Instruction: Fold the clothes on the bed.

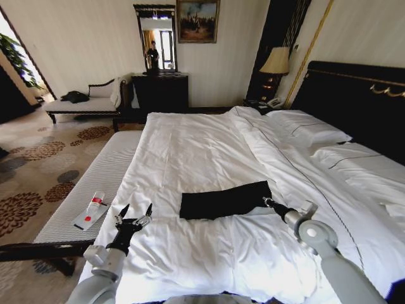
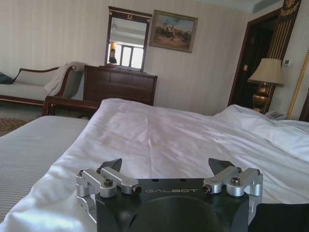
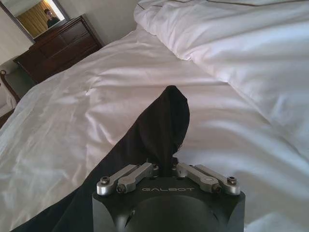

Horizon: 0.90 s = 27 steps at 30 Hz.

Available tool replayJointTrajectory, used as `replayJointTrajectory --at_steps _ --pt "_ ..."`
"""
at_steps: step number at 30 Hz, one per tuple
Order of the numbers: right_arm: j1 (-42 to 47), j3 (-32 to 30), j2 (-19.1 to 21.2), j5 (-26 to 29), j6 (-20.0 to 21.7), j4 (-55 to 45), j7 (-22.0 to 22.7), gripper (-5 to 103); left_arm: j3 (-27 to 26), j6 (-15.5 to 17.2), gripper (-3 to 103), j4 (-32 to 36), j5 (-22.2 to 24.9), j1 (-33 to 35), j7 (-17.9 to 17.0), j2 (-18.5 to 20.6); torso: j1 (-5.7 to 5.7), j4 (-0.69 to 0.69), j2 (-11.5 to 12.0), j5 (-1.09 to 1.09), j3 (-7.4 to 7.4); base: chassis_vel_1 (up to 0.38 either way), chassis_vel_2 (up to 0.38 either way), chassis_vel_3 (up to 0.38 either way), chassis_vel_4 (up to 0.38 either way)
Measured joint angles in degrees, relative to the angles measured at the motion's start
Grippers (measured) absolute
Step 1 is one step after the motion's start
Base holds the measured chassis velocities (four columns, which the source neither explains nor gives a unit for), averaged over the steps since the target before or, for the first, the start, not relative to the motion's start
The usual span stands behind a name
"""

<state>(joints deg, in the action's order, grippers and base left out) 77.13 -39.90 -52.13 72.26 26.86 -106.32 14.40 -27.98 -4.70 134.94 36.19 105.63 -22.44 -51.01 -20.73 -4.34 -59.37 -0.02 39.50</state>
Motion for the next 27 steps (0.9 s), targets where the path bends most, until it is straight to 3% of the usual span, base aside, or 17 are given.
replayJointTrajectory --at_steps 11,19,27 --pt "-0.36 6.25 -0.41 -5.83 0.02 -6.34 0.91 4 -0.26 -0.21 100 0.53 -1.68 1.72 0.94 -0.94 0.0 0.0 0.0 -0.02 0.0 0.0 0.0 0.0 0.0" --pt "-6.8 15.71 -0.62 -2.37 1.4 -13.7 4.77 4 -1.19 -0.2 100 0.74 -1.97 1.64 0.74 -0.64 0.01 0.01 -0.01 -0.03 0.0 0.0 0.0 0.0 0.0" --pt "-12.63 24.41 -1.51 -1.31 2.57 -14.32 6.6 4 -1.17 -0.18 100 -0.69 -1.25 0.58 0.55 -0.77 0.01 0.0 -0.01 -0.03 0.0 0.0 0.0 0.0 0.0"
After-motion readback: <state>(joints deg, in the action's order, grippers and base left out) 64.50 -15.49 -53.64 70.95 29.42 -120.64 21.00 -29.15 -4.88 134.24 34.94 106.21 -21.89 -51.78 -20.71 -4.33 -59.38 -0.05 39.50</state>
